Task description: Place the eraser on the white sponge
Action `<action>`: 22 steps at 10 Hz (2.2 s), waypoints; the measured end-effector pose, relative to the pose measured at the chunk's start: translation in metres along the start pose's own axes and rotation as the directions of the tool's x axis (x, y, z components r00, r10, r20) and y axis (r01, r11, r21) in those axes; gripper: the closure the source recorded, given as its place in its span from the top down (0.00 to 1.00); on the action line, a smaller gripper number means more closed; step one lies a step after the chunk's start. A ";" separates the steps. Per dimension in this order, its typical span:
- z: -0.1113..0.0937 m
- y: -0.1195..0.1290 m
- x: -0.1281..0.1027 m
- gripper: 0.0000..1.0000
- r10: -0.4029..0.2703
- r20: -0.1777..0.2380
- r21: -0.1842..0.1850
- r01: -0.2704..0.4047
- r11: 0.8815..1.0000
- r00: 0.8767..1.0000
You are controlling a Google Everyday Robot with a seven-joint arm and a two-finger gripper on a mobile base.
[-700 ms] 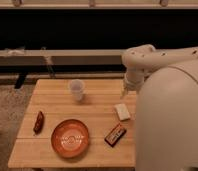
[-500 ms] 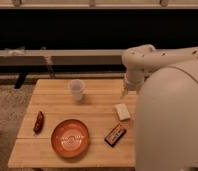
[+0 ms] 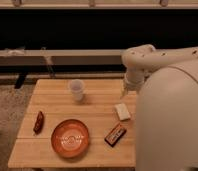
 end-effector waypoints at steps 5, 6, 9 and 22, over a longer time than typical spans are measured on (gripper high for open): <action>0.000 0.000 0.000 0.65 0.000 0.000 0.000 0.000 1.000 1.000; 0.000 0.000 0.000 0.65 0.000 0.000 0.000 0.000 1.000 1.000; 0.000 0.000 0.000 0.65 0.000 0.000 0.000 0.000 1.000 1.000; -0.006 0.158 0.050 0.65 -0.180 0.017 -0.027 0.180 0.983 0.984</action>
